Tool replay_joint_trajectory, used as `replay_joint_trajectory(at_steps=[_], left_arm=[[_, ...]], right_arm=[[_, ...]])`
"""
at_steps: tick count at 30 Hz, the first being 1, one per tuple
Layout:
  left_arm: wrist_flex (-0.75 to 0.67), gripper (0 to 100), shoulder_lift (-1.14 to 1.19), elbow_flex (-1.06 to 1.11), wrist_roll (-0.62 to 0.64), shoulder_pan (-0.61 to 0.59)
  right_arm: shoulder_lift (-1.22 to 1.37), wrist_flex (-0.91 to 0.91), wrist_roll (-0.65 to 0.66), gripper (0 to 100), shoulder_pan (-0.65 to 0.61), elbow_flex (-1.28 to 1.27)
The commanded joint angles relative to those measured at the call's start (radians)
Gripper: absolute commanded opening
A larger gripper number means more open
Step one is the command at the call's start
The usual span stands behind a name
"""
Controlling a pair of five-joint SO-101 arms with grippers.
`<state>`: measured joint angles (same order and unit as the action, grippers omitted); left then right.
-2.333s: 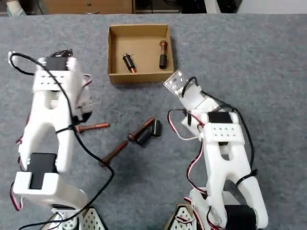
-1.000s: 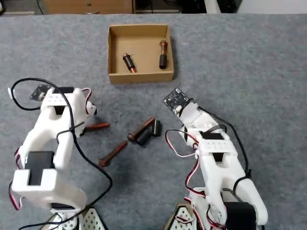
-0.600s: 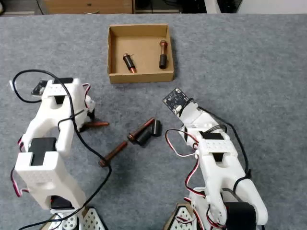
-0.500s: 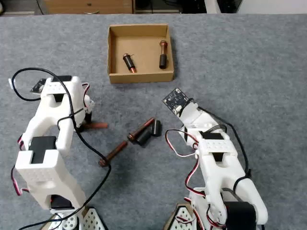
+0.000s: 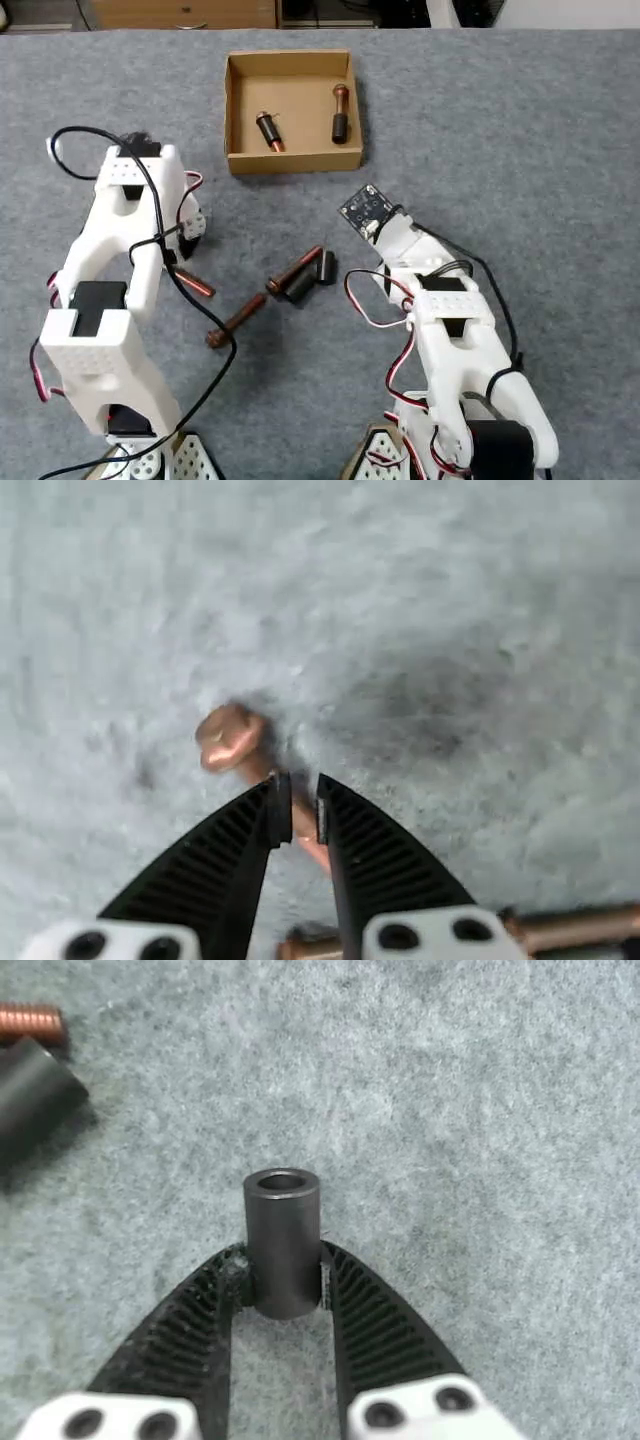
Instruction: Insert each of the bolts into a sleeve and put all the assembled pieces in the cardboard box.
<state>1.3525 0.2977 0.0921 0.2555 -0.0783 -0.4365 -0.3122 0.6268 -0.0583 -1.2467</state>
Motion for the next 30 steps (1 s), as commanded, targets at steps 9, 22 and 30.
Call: replay_joint_trajectory(at_steps=[9, 22, 30], left_arm=[[0.132, 6, -0.018, -0.061, 0.130, -0.153], [0.103, 7, -0.019, -0.040, 0.222, -0.091], [0.198, 27, -0.008, -0.095, 0.282, -0.091]], right_arm=[[-0.004, 0.020, -0.005, 0.2, 0.012, 0.031], [-0.002, 0.018, -0.005, 0.2, -0.015, 0.027], [-0.001, 0.018, -0.005, 0.2, -0.015, 0.027]])
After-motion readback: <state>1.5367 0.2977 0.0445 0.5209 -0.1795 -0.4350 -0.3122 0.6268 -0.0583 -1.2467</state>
